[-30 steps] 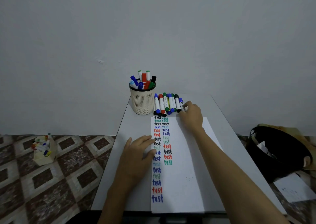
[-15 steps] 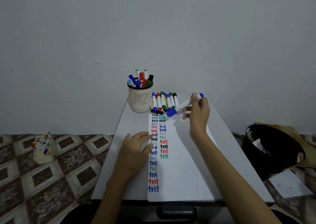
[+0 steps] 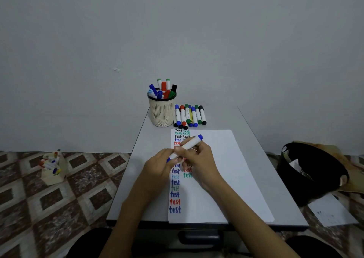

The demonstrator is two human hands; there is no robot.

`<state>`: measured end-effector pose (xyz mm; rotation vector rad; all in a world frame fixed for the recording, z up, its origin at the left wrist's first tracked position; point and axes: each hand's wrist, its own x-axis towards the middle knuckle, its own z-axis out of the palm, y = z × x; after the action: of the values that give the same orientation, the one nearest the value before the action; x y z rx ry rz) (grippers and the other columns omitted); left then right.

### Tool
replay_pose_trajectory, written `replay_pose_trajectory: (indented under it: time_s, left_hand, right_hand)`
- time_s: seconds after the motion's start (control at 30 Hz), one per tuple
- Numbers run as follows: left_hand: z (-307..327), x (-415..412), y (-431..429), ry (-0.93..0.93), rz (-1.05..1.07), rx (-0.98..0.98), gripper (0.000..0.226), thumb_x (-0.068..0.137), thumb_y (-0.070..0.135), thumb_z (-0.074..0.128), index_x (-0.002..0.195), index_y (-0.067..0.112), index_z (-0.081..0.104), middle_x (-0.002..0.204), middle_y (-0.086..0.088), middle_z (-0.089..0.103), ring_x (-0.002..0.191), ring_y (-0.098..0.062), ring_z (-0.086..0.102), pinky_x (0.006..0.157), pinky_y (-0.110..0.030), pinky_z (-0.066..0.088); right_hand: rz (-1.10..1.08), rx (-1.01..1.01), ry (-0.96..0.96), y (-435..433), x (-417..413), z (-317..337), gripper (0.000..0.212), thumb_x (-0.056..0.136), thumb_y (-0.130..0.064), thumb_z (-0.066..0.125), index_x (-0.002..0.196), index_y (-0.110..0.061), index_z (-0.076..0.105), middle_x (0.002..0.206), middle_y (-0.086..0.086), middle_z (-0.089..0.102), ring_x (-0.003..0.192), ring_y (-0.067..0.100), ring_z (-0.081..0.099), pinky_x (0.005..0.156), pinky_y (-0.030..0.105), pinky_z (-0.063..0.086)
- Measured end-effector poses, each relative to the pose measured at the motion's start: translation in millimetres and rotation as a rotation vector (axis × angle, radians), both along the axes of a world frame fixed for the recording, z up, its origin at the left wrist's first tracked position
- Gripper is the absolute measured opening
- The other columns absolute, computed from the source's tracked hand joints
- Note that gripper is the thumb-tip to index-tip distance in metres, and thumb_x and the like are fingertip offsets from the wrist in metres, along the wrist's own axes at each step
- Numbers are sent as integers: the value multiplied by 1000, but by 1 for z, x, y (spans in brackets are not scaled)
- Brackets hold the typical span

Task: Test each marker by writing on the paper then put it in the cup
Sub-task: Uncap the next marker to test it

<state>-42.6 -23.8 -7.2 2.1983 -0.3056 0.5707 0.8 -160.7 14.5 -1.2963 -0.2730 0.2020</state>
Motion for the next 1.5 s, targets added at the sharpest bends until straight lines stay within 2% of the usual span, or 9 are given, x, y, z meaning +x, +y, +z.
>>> replay_pose_trajectory:
  time_s: [0.13, 0.3, 0.57, 0.8, 1.03, 1.17, 1.27, 1.4, 1.5]
  left_hand:
    - [2, -1, -2, 96, -30, -5, 12, 98, 29, 38, 103, 25, 49, 79, 2, 65, 69, -9, 65, 61, -31, 55]
    - [6, -6, -2, 130, -77, -80, 16, 95, 39, 37, 101, 31, 49, 76, 0, 68, 67, -9, 67, 59, -27, 54]
    - [6, -7, 2, 117, -101, -158, 31, 91, 41, 44, 108, 17, 54, 79, 2, 70, 70, -9, 69, 58, -26, 56]
    - [5, -8, 2, 85, -8, -107, 30, 89, 47, 42, 97, 21, 55, 76, 6, 69, 70, -5, 68, 54, -25, 55]
    - [-14, 9, 11, 35, 200, 171, 27, 83, 42, 48, 94, 22, 62, 90, 10, 55, 85, -3, 52, 65, -11, 40]
    - [-17, 9, 13, 19, 206, 181, 18, 85, 36, 54, 93, 21, 61, 90, 8, 56, 84, -7, 51, 68, -21, 47]
    - [-18, 10, 12, 8, 204, 194, 14, 85, 33, 55, 92, 23, 61, 89, 9, 56, 84, -8, 51, 69, -20, 45]
    - [-17, 10, 11, 23, 207, 190, 22, 83, 37, 49, 92, 22, 62, 90, 8, 57, 83, -7, 49, 71, -20, 44]
    - [-15, 10, 11, 21, 208, 192, 22, 83, 37, 49, 93, 21, 62, 91, 7, 58, 83, -8, 49, 72, -23, 44]
  right_hand:
    - [0, 2, 23, 0, 0, -2, 40, 80, -17, 76, 108, 2, 56, 96, 22, 69, 77, 35, 67, 63, 38, 56]
    - [25, 34, 16, -1, -2, 0, 41, 79, -17, 76, 108, 3, 55, 92, 19, 68, 82, 41, 65, 83, 56, 52]
    - [83, 78, 16, -7, -5, 10, 33, 82, -9, 71, 108, 5, 55, 86, 15, 67, 70, 22, 66, 59, 28, 54]
    - [-100, 123, -41, -11, 1, 12, 20, 83, -12, 71, 78, -7, 52, 66, 17, 61, 50, 22, 54, 51, 30, 48]
    - [-132, 82, -5, -26, -9, 13, 14, 80, 1, 71, 89, 1, 59, 89, 17, 72, 79, 31, 70, 60, 35, 60]
    - [-72, 17, 11, -25, -18, 3, 23, 76, 6, 74, 77, -4, 53, 72, 15, 66, 62, 25, 66, 60, 38, 54]
    - [-59, 1, 14, -25, -19, -1, 29, 80, 10, 67, 72, -6, 44, 58, 12, 58, 45, 21, 54, 50, 29, 49]
    - [-46, -128, -11, -24, -21, -2, 32, 80, 17, 59, 69, -6, 38, 67, 7, 65, 62, 14, 65, 45, 22, 46]
    - [-35, -174, -29, -24, -22, -1, 34, 80, 18, 58, 67, -6, 37, 60, -4, 64, 53, 2, 61, 42, 17, 42]
